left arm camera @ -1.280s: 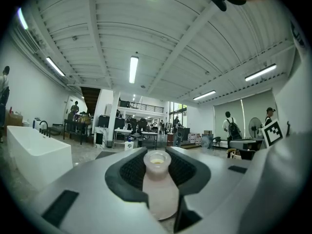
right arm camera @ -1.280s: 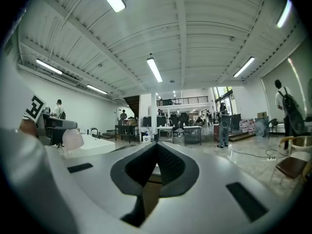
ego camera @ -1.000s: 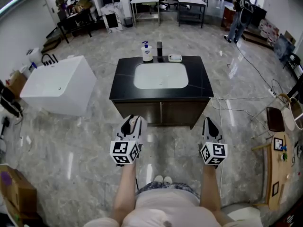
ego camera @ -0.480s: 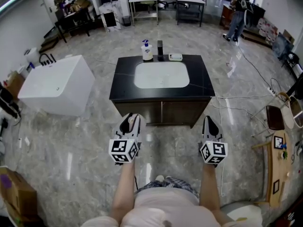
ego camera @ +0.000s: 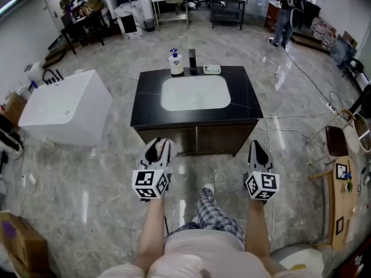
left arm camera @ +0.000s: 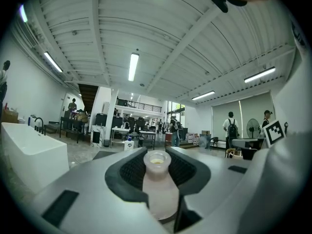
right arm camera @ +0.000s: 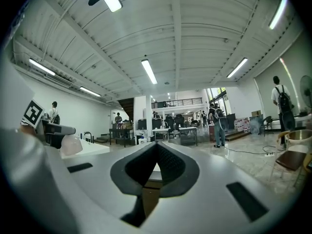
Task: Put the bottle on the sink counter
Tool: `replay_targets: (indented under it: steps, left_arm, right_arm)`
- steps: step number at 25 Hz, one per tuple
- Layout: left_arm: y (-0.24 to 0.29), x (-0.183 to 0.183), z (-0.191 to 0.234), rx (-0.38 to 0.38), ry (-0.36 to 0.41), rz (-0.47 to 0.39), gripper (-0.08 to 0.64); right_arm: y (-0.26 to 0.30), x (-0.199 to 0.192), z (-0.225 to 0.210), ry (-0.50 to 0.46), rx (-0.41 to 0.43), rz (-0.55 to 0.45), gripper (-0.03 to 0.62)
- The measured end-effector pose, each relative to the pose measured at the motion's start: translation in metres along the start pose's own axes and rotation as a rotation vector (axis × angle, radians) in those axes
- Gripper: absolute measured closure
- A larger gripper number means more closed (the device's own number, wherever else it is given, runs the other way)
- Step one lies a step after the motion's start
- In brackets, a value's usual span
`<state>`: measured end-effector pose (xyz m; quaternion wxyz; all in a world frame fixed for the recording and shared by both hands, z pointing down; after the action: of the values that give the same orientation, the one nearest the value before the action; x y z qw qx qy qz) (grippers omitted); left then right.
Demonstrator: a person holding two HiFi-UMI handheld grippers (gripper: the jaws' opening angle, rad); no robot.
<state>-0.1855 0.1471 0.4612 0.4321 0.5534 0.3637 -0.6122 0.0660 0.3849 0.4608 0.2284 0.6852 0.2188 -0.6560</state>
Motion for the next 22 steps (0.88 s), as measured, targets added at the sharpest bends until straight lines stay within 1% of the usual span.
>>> replay_targets:
  steps: [6,11,16,22]
  left_arm:
    - [0.038,-0.004,0.019,0.002,-0.001,-0.002,0.427]
    - [0.087,-0.003,0.045,0.008,0.0,-0.003,0.428]
    - [0.153,0.002,0.078,0.022,0.006,-0.004,0.428]
    - [0.253,0.02,0.126,0.049,0.014,0.001,0.428]
  right_arm:
    - [0.047,-0.005,0.002,0.0,0.02,-0.007,0.578]
    - [0.106,-0.008,-0.002,0.011,0.027,-0.008,0.578]
    - [0.187,-0.007,-0.005,0.017,0.052,-0.015,0.578]
    - [0.312,0.0,-0.012,0.031,0.091,0.001,0.577]
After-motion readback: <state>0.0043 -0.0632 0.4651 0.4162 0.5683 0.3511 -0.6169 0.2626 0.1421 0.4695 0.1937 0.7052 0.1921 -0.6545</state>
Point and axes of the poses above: the fingertips, and each gripper's own axes: y forward along the fingers, z to its left, x out of its top, the point moved 4 cm from there along -y, backward along the fingers, and after that the axes turned 8 degrees about -x, right-handed, at the moved point
